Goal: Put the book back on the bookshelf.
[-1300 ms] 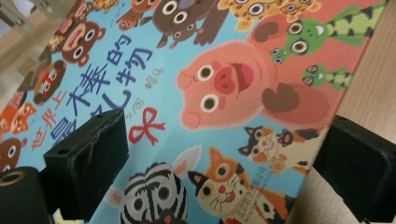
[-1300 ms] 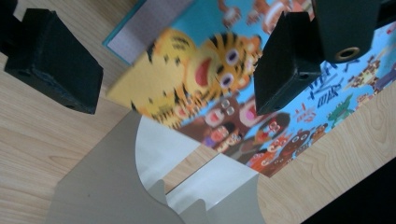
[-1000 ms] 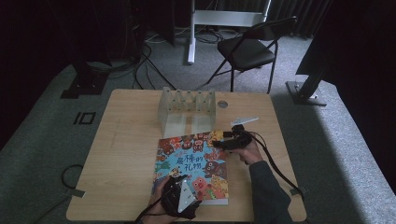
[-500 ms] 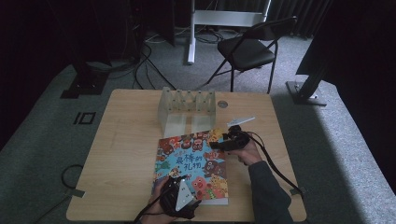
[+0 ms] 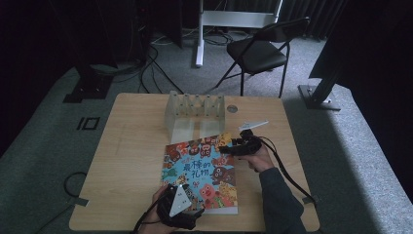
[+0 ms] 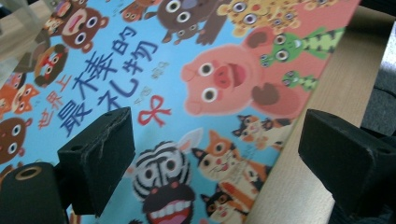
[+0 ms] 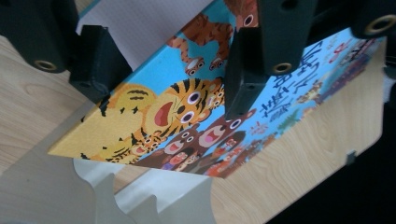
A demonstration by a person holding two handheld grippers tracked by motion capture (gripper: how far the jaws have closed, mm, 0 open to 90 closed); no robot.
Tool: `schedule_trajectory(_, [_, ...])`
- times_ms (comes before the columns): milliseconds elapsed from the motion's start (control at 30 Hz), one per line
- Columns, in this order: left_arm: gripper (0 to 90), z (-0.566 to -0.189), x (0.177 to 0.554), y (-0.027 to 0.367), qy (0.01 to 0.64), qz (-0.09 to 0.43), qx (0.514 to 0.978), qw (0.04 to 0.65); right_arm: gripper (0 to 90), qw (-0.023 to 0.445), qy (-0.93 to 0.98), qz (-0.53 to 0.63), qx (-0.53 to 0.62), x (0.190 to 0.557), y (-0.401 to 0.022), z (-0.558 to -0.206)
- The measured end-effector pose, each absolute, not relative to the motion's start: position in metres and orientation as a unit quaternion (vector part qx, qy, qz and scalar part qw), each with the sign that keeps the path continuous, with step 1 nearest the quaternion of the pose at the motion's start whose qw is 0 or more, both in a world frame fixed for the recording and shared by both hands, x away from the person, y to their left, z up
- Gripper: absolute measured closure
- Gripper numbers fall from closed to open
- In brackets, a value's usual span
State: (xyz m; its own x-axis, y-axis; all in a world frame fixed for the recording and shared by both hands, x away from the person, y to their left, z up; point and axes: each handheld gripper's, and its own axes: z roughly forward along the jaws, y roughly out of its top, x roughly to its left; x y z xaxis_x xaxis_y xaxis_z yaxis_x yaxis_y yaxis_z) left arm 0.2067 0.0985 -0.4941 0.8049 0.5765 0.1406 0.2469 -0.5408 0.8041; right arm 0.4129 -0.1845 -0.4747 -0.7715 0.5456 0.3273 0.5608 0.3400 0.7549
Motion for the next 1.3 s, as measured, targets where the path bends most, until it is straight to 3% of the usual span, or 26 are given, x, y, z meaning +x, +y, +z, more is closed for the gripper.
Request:
schedule_trajectory(667, [12.7,-0.487,0.234,0.142,0.318,0.201,0.824,0.425,56.1,0.032,-0.807,-0.492,-0.325,0.407,-0.184,-0.45])
schedule_trajectory(1300, [13.4,-0.509,0.258,0.169,0.377,0.214,0.814,0.388,57.7,0.028,-0.813,-0.488,-0.317,0.405,-0.18,-0.441])
